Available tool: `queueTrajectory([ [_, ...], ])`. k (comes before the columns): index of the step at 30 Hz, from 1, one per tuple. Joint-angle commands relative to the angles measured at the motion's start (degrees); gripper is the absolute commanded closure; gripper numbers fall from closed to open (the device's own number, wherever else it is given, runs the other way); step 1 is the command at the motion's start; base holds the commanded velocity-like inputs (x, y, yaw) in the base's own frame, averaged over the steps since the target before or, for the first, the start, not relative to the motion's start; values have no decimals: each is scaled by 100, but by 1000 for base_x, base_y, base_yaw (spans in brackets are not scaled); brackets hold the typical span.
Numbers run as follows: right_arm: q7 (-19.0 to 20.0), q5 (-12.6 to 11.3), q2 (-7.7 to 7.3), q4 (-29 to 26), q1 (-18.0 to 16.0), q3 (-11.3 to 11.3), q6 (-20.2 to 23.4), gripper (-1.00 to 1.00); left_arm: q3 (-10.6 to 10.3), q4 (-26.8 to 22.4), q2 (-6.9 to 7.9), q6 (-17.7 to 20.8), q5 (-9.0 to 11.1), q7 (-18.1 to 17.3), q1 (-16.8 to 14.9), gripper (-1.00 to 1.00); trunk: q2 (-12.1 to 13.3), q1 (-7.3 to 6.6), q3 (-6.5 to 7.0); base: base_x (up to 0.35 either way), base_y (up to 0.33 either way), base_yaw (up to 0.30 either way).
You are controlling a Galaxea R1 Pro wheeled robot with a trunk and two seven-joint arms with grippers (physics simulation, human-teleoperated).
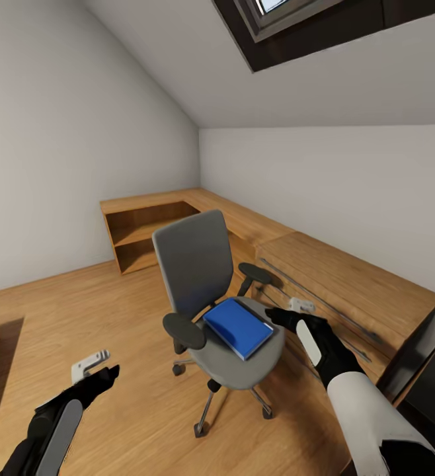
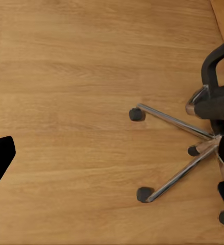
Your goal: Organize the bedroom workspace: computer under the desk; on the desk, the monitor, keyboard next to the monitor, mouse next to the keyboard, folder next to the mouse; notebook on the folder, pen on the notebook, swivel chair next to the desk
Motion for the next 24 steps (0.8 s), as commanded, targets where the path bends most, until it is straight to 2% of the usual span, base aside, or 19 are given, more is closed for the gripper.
queueTrajectory([
  [1,-11,-103,2,21,-7,-56,2,-100,39,-54,1,119,131,42,-37,-100,-45,22,-24,0,0,0],
  [4,4,-205,13,134,-15,-134,-103,-100,146,-151,-4,347,284,35,-113,-100,-165,88,-78,0,0,0],
  [7,11,-236,54,198,-11,-148,-171,-100,196,-182,-6,453,338,34,-149,-100,-285,154,-132,0,0,0],
  [12,10,-249,73,253,-8,-151,-200,-100,232,-195,24,492,213,31,-164,-100,-486,264,-222,0,0,0],
  [18,13,-253,85,212,-7,-137,-210,-100,226,-145,-5,480,181,47,-166,-100,-727,396,-330,0,0,0],
  [20,10,-257,78,164,-7,-142,-205,-100,222,52,-29,479,173,51,-166,-100,-807,440,-366,0,0,0],
  [24,4,-256,77,154,-7,-141,-204,-100,221,106,-33,479,166,45,-166,-100,-807,440,-366,0,0,0],
])
